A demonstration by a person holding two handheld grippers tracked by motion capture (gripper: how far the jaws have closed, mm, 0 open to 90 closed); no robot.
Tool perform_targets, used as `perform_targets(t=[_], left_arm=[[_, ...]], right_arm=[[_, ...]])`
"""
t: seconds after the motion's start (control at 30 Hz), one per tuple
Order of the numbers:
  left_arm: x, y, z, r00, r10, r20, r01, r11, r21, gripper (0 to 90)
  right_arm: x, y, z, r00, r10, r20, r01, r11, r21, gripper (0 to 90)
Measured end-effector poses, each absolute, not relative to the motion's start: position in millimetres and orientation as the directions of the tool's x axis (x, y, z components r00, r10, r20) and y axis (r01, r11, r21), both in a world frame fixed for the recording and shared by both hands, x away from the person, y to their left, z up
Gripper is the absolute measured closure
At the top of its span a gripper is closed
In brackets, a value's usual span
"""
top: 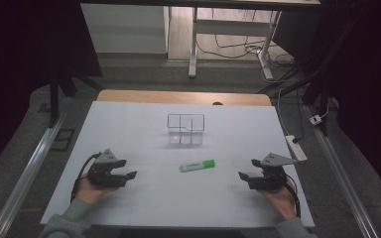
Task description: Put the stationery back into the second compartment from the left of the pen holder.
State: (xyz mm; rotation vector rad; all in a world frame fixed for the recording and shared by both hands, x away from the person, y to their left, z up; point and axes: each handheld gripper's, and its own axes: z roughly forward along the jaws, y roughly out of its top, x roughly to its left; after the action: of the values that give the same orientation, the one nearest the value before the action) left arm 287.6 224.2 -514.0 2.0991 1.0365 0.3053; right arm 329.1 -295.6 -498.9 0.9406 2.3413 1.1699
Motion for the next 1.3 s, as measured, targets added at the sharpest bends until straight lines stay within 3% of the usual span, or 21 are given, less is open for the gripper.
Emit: perform_targets(t=[0.6, 0.73, 1.07, 1.3], left_arm=[[290.0, 225.1, -515.7, 0.641, 0.757, -0.124, 0.589, -0.382, 0.712, 34.5], [290.3, 224.6, -515.9, 0.642, 0.756, -0.125, 0.590, -0.383, 0.711, 34.2], [290.7, 226.7, -515.9, 0.641, 0.756, -0.132, 0.590, -0.375, 0.714, 34.1], [291.1, 227.0, -516.0, 0.641, 0.756, -0.131, 0.591, -0.377, 0.714, 33.7]], right_arm=[[358.7, -269.1, -480.8, -0.686, 0.728, -0.005, 0.430, 0.411, 0.804, 32.5], [367.5, -258.5, -484.6, -0.699, 0.715, 0.013, 0.457, 0.432, 0.778, 38.2], [385.2, -227.2, -491.9, -0.711, 0.703, 0.019, 0.484, 0.470, 0.738, 56.9], [389.3, -217.8, -498.6, -0.726, 0.688, -0.009, 0.477, 0.513, 0.714, 86.7]])
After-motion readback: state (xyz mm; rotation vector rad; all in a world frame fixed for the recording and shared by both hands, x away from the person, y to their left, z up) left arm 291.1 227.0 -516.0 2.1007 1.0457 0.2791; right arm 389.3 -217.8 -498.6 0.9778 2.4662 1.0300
